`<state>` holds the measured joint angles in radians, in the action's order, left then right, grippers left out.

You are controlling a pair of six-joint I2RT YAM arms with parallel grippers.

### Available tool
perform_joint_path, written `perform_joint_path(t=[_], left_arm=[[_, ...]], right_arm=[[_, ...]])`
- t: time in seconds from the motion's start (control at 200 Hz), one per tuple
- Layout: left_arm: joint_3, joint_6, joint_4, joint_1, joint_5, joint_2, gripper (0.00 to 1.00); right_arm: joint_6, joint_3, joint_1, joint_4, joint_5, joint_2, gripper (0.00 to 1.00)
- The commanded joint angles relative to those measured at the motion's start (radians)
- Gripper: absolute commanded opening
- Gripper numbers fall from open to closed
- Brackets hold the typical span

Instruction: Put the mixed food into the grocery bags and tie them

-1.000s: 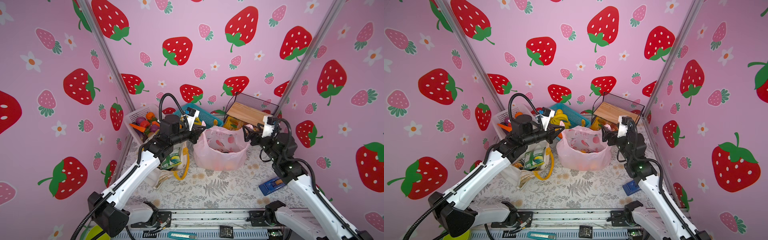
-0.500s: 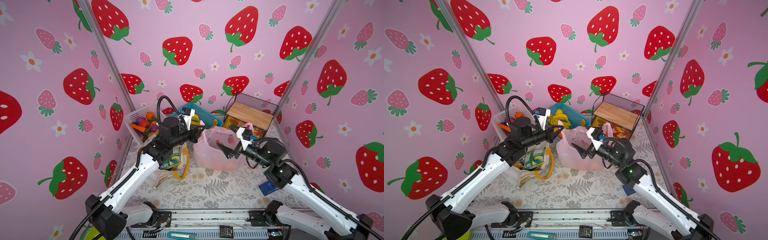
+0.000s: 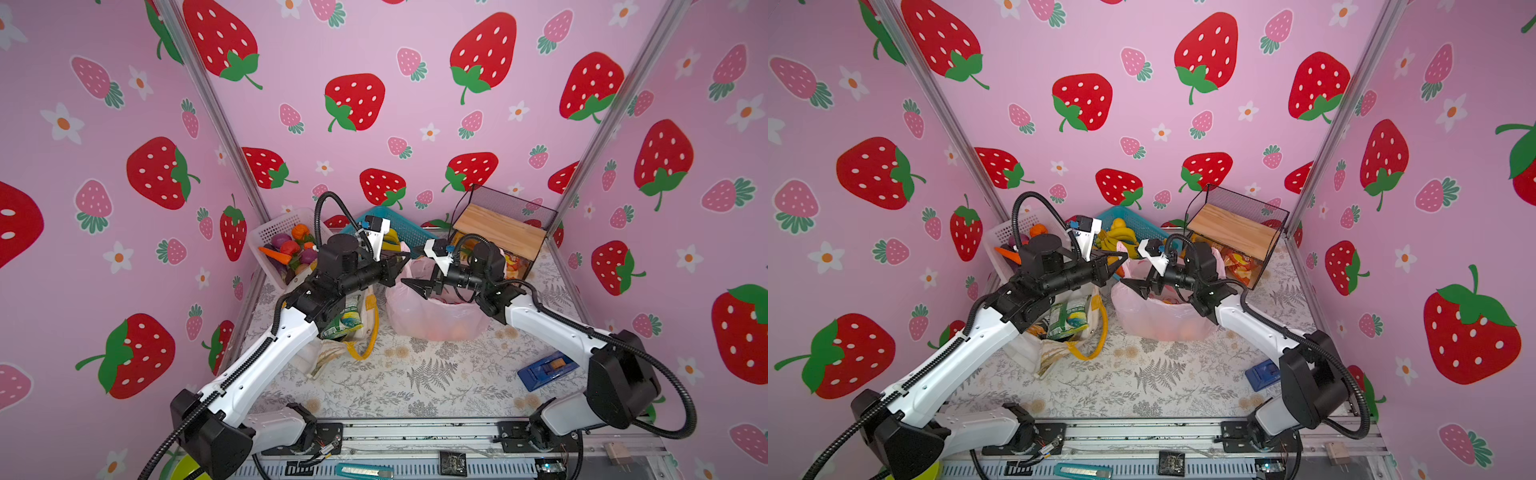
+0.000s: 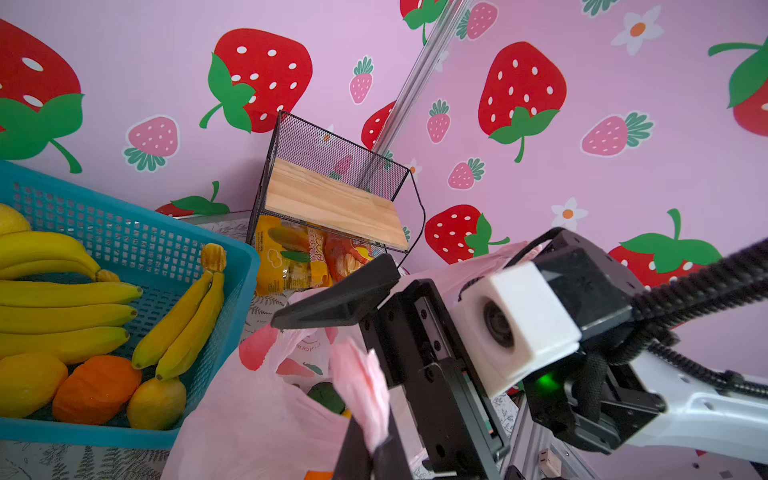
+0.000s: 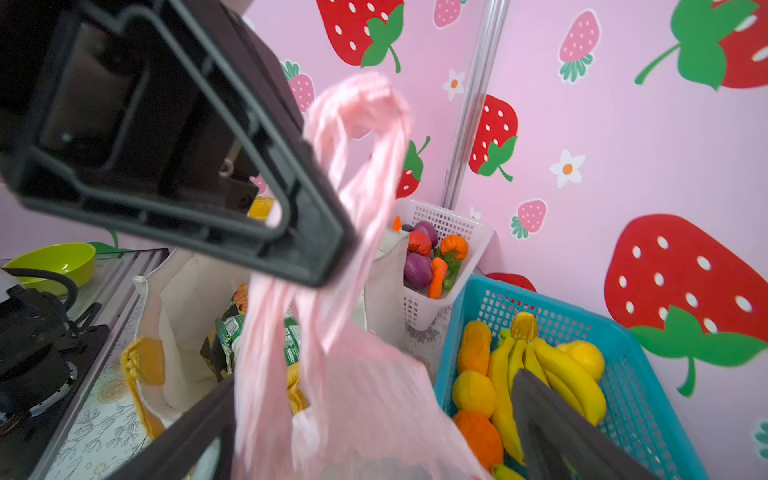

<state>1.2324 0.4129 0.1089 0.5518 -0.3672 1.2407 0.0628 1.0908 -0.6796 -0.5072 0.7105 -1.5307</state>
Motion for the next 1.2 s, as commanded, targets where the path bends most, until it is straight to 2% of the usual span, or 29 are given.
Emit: perform_joint_path(t=[0.0, 0.115, 0.195, 0.29, 0.345, 0.51, 0.62, 0.68, 0.71, 0.8, 0.885, 1.0, 1.08, 1.14, 1.195], left_arm=[[0.006, -0.002, -0.019, -0.001, -0.028, -0.018, 0.0], [-0.003, 0.019, -0.031, -0.005, -0.01, -0.036, 0.0], [-0.021, 0.045, -0.06, -0.015, 0.004, -0.057, 0.0], [-0.043, 0.078, -0.093, -0.026, 0.011, -0.077, 0.0], [-0.053, 0.093, -0.106, -0.033, 0.009, -0.081, 0.0], [-0.05, 0.059, -0.098, -0.04, -0.011, -0.072, 0.0], [-0.037, -0.062, -0.083, -0.04, -0.047, -0.058, 0.0], [-0.039, -0.135, -0.081, -0.039, -0.058, -0.054, 0.27], [-0.035, -0.172, -0.074, -0.041, -0.069, -0.047, 0.37], [0.0, -0.258, -0.026, -0.042, -0.095, -0.013, 0.52], [0.041, -0.283, -0.001, -0.043, -0.114, 0.033, 0.56], [0.083, -0.273, 0.002, -0.046, -0.14, 0.084, 0.56], [0.091, -0.248, -0.033, -0.047, -0.165, 0.109, 0.52], [0.099, -0.224, -0.049, -0.047, -0.178, 0.127, 0.41], [0.101, -0.198, -0.06, -0.048, -0.177, 0.138, 0.21]], right_arm=[[0.015, 0.053, 0.001, -0.044, 0.113, -0.056, 0.94], [-0.044, 0.034, 0.003, -0.102, 0.161, -0.105, 0.64], [-0.107, -0.06, 0.004, -0.221, 0.156, -0.117, 0.44], [-0.162, -0.164, 0.005, -0.333, 0.133, -0.13, 0.14], [-0.171, -0.201, 0.005, -0.36, 0.119, -0.131, 0.05], [-0.15, -0.247, 0.006, -0.347, 0.075, -0.112, 0.0], [-0.134, -0.238, 0.006, -0.307, 0.09, -0.101, 0.0], [-0.121, -0.235, 0.006, -0.283, 0.1, -0.088, 0.0], [-0.118, -0.234, 0.006, -0.275, 0.108, -0.085, 0.0], [-0.108, -0.223, 0.006, -0.245, 0.131, -0.073, 0.0], [-0.105, -0.228, 0.006, -0.241, 0.14, -0.064, 0.0], [-0.099, -0.233, 0.006, -0.235, 0.139, -0.056, 0.0], [-0.099, -0.232, 0.006, -0.231, 0.145, -0.058, 0.0], [-0.098, -0.23, 0.006, -0.231, 0.147, -0.061, 0.0], [-0.102, -0.234, 0.006, -0.228, 0.131, -0.057, 0.0]])
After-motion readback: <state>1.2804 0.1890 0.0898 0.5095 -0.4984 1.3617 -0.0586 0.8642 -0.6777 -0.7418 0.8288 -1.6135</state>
